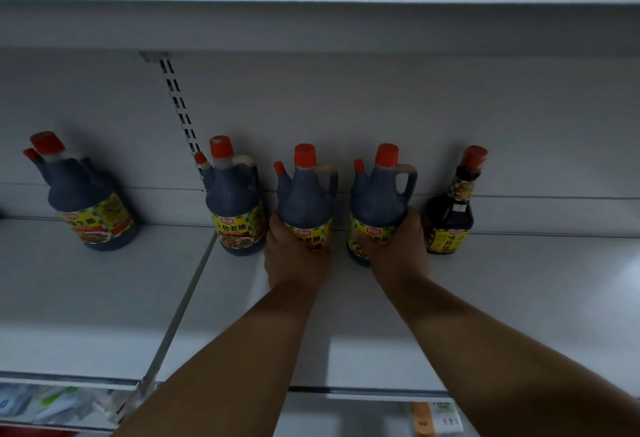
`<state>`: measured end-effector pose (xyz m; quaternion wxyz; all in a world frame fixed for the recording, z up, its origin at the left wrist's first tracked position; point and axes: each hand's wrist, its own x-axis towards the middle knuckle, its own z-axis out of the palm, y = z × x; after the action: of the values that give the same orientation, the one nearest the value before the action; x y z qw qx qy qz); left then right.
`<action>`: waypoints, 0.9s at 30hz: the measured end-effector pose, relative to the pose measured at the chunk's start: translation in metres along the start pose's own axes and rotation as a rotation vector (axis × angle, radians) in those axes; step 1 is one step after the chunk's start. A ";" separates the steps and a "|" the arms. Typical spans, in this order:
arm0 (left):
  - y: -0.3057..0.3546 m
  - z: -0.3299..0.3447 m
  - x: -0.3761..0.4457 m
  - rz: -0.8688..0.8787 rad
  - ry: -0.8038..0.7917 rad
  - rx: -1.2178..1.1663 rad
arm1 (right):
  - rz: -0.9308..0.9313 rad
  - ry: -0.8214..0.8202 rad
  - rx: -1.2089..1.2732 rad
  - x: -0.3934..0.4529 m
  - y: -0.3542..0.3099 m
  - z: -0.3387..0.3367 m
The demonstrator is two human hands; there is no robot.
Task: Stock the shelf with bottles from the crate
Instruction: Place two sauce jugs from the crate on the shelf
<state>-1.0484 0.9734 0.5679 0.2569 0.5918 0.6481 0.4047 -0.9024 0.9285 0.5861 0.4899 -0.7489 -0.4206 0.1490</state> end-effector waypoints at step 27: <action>0.000 0.010 0.011 0.013 -0.039 -0.063 | 0.000 0.024 -0.018 0.007 0.007 0.008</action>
<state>-1.0421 0.9861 0.5647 0.2853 0.5953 0.6261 0.4151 -0.8995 0.9374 0.5780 0.4882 -0.7549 -0.4162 0.1362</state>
